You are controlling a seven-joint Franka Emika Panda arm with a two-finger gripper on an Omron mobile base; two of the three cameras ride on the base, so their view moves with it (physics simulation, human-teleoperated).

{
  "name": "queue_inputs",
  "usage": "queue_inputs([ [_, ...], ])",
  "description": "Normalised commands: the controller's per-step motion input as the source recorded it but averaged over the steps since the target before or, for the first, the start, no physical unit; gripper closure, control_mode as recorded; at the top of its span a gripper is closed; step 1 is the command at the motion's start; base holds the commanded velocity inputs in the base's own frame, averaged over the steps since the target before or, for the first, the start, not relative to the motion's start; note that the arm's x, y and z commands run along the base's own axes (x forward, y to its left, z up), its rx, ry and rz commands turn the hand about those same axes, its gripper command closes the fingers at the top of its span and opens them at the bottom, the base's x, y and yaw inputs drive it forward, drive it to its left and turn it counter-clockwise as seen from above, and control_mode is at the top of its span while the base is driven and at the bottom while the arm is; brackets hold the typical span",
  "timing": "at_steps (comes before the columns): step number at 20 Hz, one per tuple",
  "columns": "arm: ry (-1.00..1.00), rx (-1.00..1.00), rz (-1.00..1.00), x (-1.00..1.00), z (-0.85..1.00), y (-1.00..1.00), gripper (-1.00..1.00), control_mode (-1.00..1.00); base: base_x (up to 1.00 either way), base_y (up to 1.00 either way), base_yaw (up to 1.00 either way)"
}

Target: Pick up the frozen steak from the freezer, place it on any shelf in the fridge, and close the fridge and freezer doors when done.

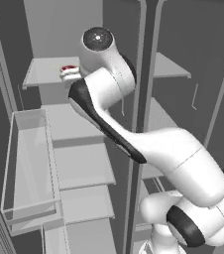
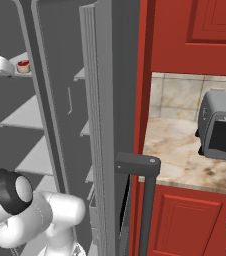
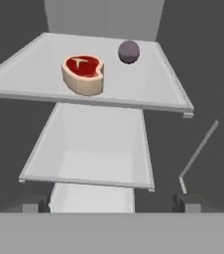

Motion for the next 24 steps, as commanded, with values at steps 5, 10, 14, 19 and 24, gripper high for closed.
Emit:
queue_inputs([
  [5, 0.07, 0.12, -0.05, -1.00, -0.40, -0.87, -1.00, -1.00, 0.00, 0.00, 0.00],
  [10, 0.22, 0.16, -0.07, -1.00, -0.52, -1.00, -1.00, -1.00, 0.00, 0.00, 0.00],
  [14, 0.20, 0.13, -0.07, -1.00, -0.47, -1.00, -1.00, -1.00, 0.00, 0.00, 0.00],
  [19, 0.02, 0.02, -0.03, -0.39, -0.09, -0.52, -1.00, -1.00, 0.00, 0.00, 0.00],
  [24, 0.00, 0.00, 0.00, 0.00, 0.00, 0.00, -1.00, -1.00, 0.00, 0.00, 0.00],
])
